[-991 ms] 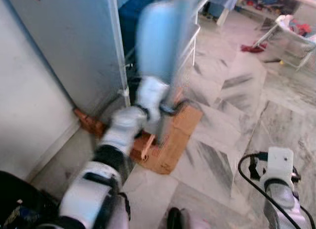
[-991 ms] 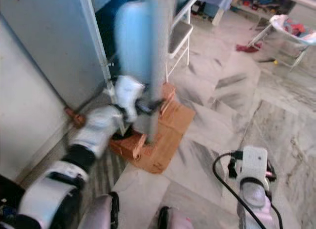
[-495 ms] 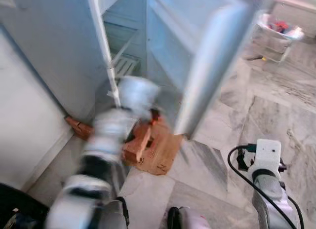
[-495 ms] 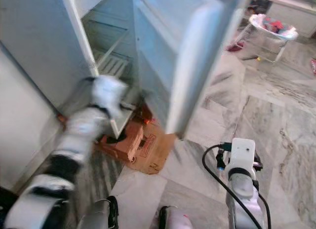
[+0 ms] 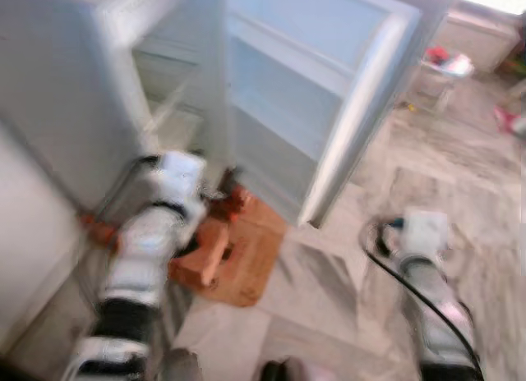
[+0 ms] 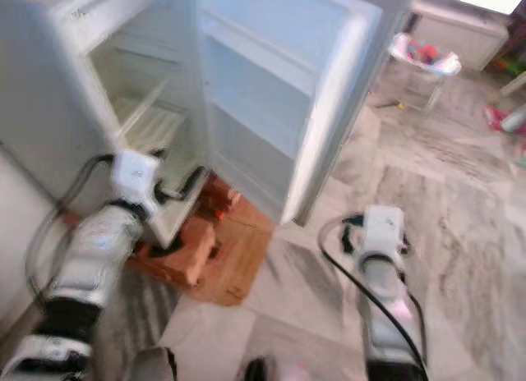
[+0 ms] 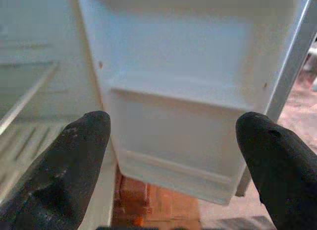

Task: Restocking fridge

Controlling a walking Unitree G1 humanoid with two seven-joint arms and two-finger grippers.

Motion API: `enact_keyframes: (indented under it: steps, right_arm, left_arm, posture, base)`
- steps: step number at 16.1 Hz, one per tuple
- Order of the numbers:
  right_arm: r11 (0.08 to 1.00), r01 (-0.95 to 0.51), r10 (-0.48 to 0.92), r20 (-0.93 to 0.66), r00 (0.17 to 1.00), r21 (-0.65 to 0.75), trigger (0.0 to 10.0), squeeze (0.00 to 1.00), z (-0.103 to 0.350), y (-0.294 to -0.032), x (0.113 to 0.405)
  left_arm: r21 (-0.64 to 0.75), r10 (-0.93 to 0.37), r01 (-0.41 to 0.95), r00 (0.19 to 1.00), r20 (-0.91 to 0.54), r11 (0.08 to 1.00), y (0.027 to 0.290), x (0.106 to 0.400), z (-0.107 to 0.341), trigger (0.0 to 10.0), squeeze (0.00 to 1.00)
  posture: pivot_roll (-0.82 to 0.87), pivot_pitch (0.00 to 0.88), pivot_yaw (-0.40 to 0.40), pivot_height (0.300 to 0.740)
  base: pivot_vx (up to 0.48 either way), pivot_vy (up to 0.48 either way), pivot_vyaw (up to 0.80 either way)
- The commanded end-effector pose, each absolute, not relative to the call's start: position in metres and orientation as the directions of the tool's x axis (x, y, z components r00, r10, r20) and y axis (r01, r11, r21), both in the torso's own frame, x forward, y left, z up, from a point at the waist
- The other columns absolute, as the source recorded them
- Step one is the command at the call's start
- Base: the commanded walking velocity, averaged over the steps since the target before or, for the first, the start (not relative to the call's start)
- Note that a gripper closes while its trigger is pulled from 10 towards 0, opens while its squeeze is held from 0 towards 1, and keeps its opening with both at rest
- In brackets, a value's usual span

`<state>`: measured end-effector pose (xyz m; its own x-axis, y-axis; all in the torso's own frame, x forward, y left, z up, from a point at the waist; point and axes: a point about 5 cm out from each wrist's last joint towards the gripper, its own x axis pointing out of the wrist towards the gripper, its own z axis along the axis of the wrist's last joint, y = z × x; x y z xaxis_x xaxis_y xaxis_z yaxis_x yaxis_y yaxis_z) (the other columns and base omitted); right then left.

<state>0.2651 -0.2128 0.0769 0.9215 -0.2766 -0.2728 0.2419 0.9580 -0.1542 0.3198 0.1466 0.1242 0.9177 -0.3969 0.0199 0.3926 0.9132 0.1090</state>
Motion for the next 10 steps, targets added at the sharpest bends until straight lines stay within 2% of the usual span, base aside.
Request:
enact_keyframes:
  steps: [1, 3, 4, 10]
  right_arm:
    - [0.944, 0.28, -0.322, -0.306, 0.896, -0.173, 10.0, 0.0, 0.068, -0.226, 0.255]
    - [0.948, 0.275, -0.311, -0.295, 0.903, -0.158, 10.0, 0.0, 0.068, -0.221, 0.257]
    - [0.949, 0.274, -0.309, -0.293, 0.905, -0.158, 10.0, 0.0, 0.068, -0.22, 0.258]
    - [0.955, 0.26, -0.29, -0.264, 0.92, -0.142, 10.0, 0.0, 0.071, -0.217, 0.263]
  left_arm:
    - [0.096, -0.448, 0.443, 0.893, 0.035, 0.891, 0.131, 0.318, 0.126, 10.0, 0.0]
    - [0.106, -0.448, 0.443, 0.894, 0.028, 0.89, 0.13, 0.316, 0.125, 10.0, 0.0]
    - [0.108, -0.448, 0.443, 0.894, 0.026, 0.89, 0.128, 0.316, 0.125, 10.0, 0.0]
    - [0.088, -0.441, 0.441, 0.897, -0.011, 0.893, 0.118, 0.318, 0.121, 10.0, 0.0]
  posture:
    - [0.08, 0.098, -0.073, 0.74]
    - [0.09, 0.104, -0.069, 0.74]
    - [0.09, 0.105, -0.068, 0.74]
    - [0.08, 0.104, -0.064, 0.74]
  base:
    - [0.244, -0.326, -0.8]
    - [0.366, -0.306, -0.63]
    - [0.382, -0.285, 0.0]
    - [0.461, 0.0, 0.0]
